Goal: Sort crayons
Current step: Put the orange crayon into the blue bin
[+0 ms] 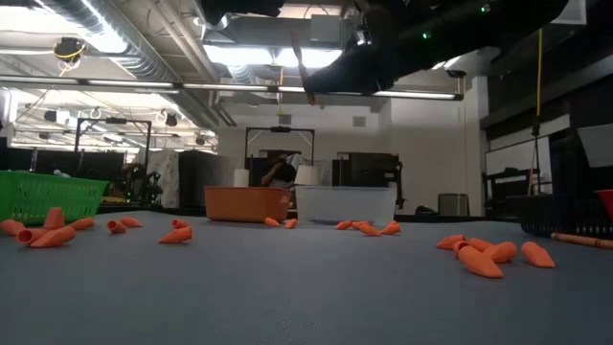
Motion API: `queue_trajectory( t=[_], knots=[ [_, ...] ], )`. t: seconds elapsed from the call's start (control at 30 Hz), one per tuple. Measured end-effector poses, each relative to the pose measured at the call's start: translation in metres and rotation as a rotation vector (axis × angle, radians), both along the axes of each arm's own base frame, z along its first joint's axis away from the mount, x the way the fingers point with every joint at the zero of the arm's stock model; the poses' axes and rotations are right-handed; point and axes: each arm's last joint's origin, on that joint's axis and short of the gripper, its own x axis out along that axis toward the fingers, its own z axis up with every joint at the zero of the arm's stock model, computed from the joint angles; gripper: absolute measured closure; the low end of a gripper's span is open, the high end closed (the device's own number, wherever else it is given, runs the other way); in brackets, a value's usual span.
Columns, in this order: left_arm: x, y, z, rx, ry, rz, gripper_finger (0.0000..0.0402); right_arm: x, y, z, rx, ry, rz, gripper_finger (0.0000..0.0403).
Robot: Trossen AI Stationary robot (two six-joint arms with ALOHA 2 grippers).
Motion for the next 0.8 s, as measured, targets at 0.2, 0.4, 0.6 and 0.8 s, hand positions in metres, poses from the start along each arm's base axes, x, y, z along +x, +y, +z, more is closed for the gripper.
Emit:
queue_trajectory(
  t=[0.2,0.4,0.6,0.8],
  knots=[
    [0.000,0.001,0.000,0.017,-0.005,0.029,0.0310,0.003,0.001,0.010,0.042,-0.110,0.027,0.0377],
    [0.000,0.002,0.001,0.021,-0.017,0.044,0.0310,0.004,0.002,0.020,0.062,-0.210,0.048,0.0377],
    [0.005,0.002,0.009,-0.004,-0.104,0.052,0.0310,0.004,0.002,0.028,0.073,-0.292,0.050,0.0377],
    [0.008,0.011,0.012,-0.014,-0.144,0.082,0.0310,0.004,0.004,0.034,0.087,-0.356,0.102,0.0377]
  ],
)
